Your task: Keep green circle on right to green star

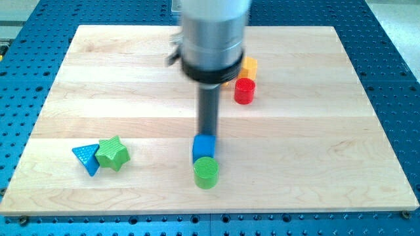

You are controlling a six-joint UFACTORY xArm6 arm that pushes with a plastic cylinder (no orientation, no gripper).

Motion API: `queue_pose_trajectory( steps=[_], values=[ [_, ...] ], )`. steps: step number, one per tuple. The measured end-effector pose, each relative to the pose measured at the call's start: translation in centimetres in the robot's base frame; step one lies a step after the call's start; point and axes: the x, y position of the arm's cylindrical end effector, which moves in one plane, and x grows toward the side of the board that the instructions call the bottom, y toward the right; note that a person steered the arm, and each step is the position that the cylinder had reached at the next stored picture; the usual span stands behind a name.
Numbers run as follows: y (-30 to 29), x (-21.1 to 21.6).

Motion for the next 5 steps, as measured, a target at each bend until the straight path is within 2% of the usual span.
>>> queue_pose_trajectory(
  steps=[1,2,3,4,5],
  values=[
    [5.5,-1.0],
    [10.5,7.5],
    [7.1,9.9],
    [-4.0,8.7],
    [-10.9,7.2]
  ],
)
